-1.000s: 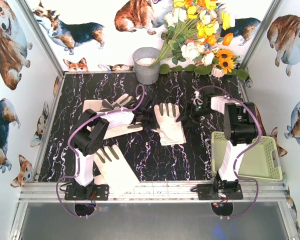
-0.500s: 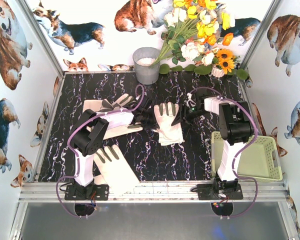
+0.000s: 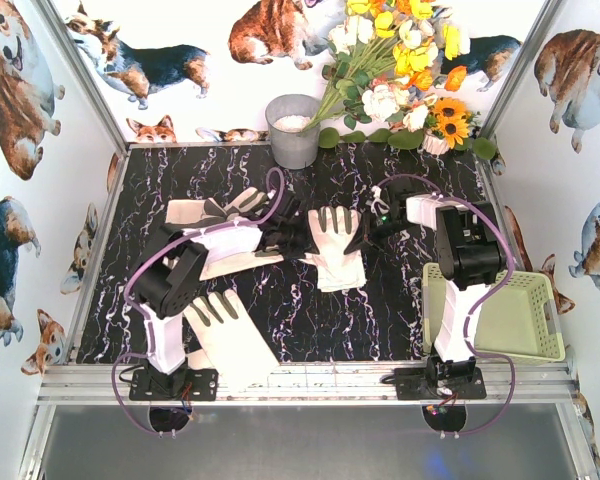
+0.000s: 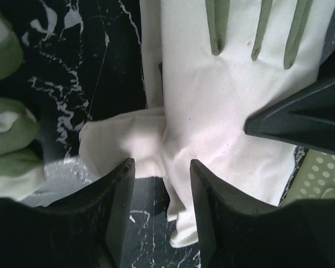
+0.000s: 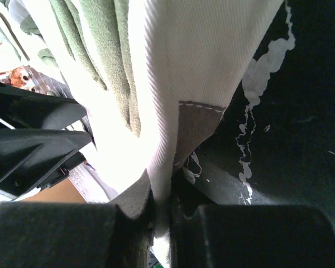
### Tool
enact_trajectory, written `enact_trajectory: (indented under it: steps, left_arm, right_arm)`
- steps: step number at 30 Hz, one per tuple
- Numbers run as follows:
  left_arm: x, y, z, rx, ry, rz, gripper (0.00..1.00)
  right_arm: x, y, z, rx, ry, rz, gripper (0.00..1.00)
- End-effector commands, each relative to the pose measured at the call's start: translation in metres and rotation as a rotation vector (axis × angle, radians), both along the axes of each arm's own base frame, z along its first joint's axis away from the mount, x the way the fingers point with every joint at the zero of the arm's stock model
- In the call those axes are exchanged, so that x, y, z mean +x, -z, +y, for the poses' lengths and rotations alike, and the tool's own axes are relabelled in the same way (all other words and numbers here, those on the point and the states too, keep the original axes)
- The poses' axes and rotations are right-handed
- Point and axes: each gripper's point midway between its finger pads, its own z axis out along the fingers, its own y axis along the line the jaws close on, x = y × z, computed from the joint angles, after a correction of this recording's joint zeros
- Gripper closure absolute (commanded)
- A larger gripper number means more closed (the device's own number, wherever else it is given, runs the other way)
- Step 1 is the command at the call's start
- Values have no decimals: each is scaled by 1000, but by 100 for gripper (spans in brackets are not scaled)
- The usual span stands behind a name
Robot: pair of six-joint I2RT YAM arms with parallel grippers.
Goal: Put the gloves into the storage basket
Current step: Pick up the glove from the center of the board.
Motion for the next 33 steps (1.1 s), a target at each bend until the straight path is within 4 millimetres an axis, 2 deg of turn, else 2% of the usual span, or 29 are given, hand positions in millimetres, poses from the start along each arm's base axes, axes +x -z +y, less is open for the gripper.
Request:
enact_trajectory:
  steps: [1, 8, 13, 16, 18, 24, 33]
  left_arm:
    - [0, -23, 16, 25, -15, -57, 57]
    - [0, -50, 27, -19, -22, -113, 40]
    - [-2, -77, 18, -153, -7, -153, 25]
    - [-5, -88, 12, -218, -5, -157, 16]
    - [-9, -103, 10, -272, -5, -169, 11]
    - [-15, -130, 5, -433, -43, -172, 1]
    - [-18, -193, -7, -699, -49, -236, 0]
  right_arm:
    - [10, -33, 2, 36, -13, -119, 100]
    - [10, -66, 2, 75, -16, -189, 100]
    - [6, -88, 0, 96, -17, -225, 100]
    - [5, -108, 1, 118, -16, -257, 100]
    - [5, -124, 2, 133, -14, -285, 100]
    - [2, -183, 7, 205, 1, -379, 100]
    - [-6, -267, 19, 387, 27, -517, 100]
